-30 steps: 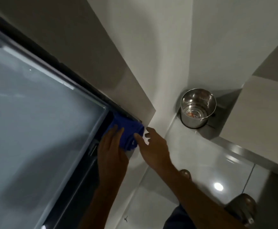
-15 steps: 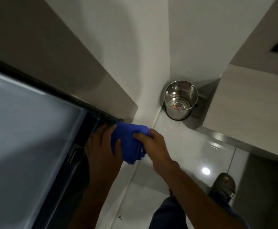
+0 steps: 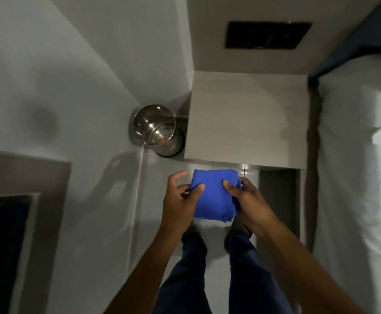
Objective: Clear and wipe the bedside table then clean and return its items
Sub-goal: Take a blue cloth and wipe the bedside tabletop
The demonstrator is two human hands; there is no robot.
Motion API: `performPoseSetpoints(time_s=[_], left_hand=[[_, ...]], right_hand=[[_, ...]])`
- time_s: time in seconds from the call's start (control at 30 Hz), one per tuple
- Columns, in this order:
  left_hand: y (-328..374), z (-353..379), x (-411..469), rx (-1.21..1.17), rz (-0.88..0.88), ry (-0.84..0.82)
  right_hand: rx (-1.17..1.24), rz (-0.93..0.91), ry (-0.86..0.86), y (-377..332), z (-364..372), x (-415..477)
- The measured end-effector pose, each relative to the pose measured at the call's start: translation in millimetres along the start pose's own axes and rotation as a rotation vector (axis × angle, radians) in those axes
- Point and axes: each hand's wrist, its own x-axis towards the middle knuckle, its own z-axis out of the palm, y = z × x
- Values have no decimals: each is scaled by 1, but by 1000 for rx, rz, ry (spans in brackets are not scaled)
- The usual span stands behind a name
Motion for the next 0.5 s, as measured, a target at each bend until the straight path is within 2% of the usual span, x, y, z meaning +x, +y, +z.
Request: performPoseSetpoints(time_s=[0.13, 0.27, 0.33, 0.4, 0.5], left_hand=[[9, 64, 8, 261, 271, 44], [8, 118, 41, 353, 416, 39], [0, 145, 64, 384, 436, -53], [-4, 171, 88, 389, 417, -196], [-15, 208, 133, 473, 365, -372]], right_hand=[[-50, -52, 157, -16, -49, 12], [-170, -155, 183, -44, -91, 40], [-339, -237, 218, -52, -111, 62], [-544, -326, 345, -58, -126, 89], [-660, -407, 429, -62, -141, 135]])
